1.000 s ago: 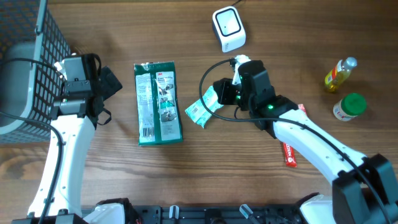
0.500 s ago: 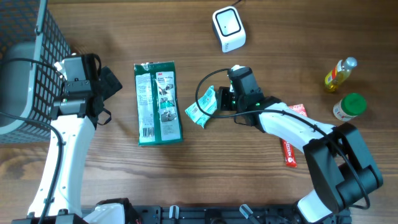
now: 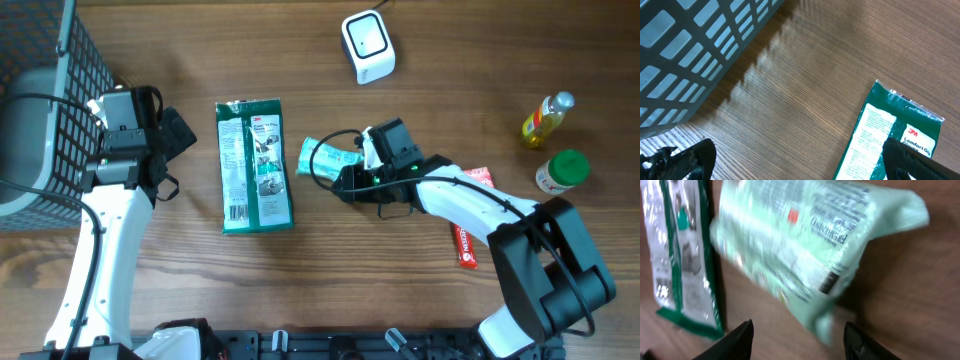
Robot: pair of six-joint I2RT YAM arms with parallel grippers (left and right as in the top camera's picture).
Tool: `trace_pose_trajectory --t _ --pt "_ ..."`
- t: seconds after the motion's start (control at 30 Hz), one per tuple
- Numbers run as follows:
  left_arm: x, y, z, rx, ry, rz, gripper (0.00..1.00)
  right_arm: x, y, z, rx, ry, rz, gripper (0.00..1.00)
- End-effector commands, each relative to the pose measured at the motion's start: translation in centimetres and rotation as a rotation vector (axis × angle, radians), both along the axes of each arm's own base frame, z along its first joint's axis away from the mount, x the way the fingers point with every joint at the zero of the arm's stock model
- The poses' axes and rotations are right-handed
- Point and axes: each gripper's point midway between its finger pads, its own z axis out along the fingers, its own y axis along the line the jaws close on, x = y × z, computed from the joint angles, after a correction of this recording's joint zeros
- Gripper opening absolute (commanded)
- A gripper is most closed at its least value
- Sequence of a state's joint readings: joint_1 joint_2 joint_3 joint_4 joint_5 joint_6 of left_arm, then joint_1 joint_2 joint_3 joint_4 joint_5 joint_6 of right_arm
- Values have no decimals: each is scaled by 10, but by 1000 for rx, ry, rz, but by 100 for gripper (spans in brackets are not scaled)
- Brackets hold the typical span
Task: Scan the item barcode
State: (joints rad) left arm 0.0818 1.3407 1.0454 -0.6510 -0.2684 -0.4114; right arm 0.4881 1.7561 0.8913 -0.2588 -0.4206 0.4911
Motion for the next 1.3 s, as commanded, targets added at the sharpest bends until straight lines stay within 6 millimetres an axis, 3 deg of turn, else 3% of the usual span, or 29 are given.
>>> trace_pose_trajectory --t 0.0,0.13,0.23,0.43,0.77,0.83,0.9,1.0,1.27 --pt "1 4 5 18 -9 5 100 -1 11 29 74 -42 49 59" --pt "1 4 5 18 -9 5 100 13 5 50 48 -135 9 61" --pt "1 4 5 18 -9 5 100 17 0 50 21 -149 -22 62" --pt "1 4 5 18 -9 5 100 17 -7 31 25 -33 -200 64" --pt "1 4 5 18 -9 5 100 18 -6 -13 18 103 -324 66" --pt "1 4 5 18 -9 5 100 19 -5 -20 18 114 -336 65" --pt "1 4 5 18 -9 5 100 22 -4 -26 22 113 -341 56" --pt "1 4 5 18 -9 5 100 22 -4 -30 26 141 -377 50" --pt "1 4 5 18 -9 5 100 30 -5 -28 31 116 -413 47"
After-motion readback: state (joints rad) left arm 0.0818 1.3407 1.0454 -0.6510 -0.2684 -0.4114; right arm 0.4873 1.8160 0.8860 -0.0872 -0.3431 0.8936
